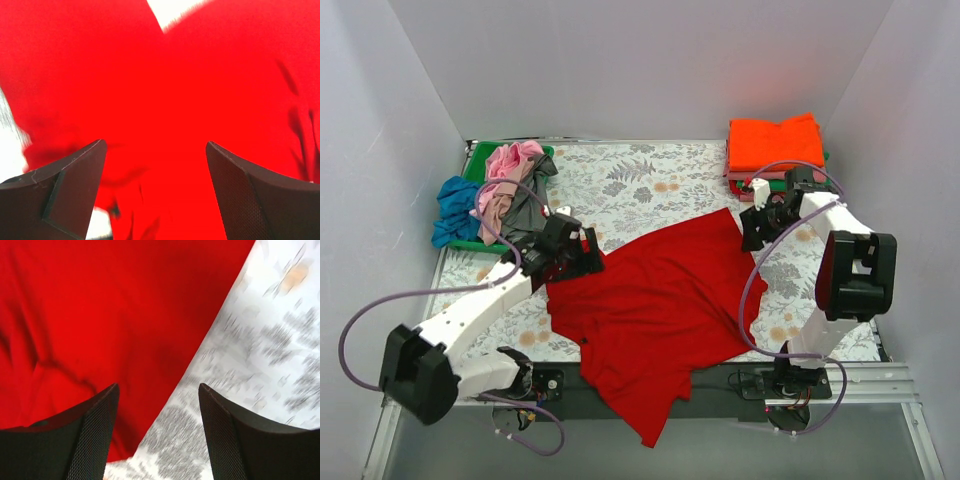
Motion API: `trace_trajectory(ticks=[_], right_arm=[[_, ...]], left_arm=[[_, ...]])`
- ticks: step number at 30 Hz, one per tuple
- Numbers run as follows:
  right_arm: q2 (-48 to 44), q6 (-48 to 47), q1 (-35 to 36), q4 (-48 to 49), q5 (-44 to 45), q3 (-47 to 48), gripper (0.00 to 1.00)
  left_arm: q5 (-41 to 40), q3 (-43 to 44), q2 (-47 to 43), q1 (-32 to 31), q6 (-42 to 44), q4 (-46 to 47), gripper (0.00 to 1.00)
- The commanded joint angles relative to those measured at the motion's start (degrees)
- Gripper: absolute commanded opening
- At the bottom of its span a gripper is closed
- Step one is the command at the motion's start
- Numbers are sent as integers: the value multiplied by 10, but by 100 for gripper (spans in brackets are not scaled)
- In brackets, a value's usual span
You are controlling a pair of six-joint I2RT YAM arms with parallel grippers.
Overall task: Fold and stack the t-shirts
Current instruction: Flatten the tshirt out
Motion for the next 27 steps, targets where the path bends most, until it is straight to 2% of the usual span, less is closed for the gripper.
trace_trajectory(ticks=[1,3,7,14,19,22,24,25,27], right_arm=[[48,33,20,32,-9,63,71],[68,39,25,33,-8,91,71],[104,55,54,54,21,121,70],[167,99,70,84,86,180,67],[209,109,71,83,102,200,61],[219,109,73,83,102,196,52],[221,110,73,80,96,193,42],[221,110,73,78,97,188,32],[215,109,73,77,106,179,21]], left_arm=[[-19,62,67,64,75,57,80],[27,63,86,99,90,68,78],[61,34,58,120,87,89,77],[51,-16,-39,123,59,72,77],[20,-22,-76,125,45,63,77],[17,-22,-84,125,39,63,77],[13,-22,-84,126,38,61,77],[11,-22,-84,126,37,61,77],[9,-23,-85,127,37,60,77]])
